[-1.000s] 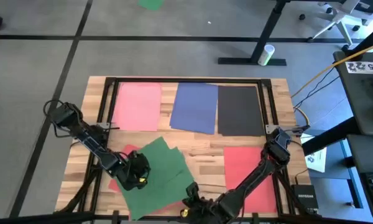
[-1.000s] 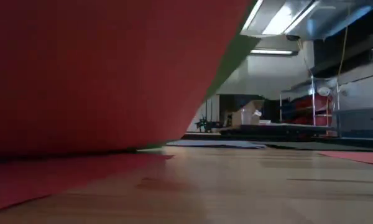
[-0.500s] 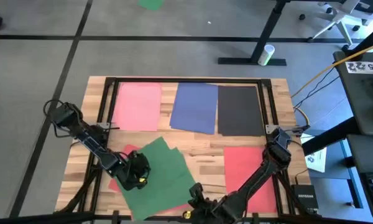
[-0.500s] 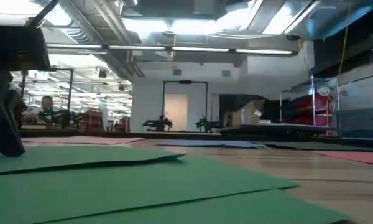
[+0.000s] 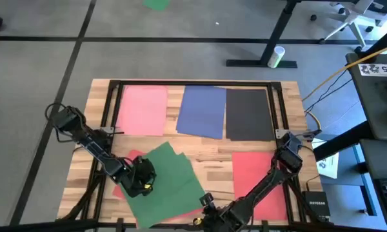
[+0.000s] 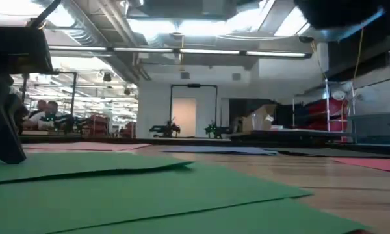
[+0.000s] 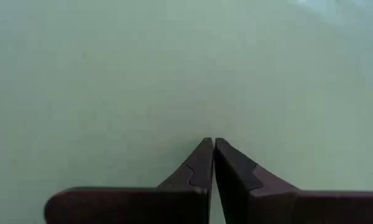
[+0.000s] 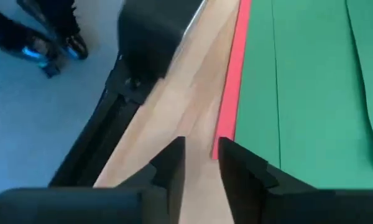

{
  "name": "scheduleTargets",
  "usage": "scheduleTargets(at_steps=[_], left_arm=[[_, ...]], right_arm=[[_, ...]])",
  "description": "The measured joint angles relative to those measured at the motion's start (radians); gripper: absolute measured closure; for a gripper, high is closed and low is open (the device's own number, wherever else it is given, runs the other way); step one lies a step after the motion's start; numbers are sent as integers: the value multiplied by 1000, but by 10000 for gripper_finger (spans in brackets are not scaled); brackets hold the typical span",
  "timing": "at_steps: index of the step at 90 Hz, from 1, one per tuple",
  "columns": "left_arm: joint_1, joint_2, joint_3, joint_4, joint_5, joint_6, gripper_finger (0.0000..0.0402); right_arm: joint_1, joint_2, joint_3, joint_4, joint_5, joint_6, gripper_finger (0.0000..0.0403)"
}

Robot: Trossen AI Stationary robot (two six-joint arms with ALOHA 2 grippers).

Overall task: Organize paper
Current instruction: Stack the red paper on top of the other red paper on the table

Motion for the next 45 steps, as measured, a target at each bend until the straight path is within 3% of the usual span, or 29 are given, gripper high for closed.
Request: scheduleTargets(at_steps=[17, 45], left_arm=[[0, 0, 0, 2, 0, 0, 402], [0, 1, 0, 3, 0, 0, 402]], right_arm=[[1, -2, -75, 93, 34, -27, 284], [-9, -1, -106, 144, 160, -47, 309]])
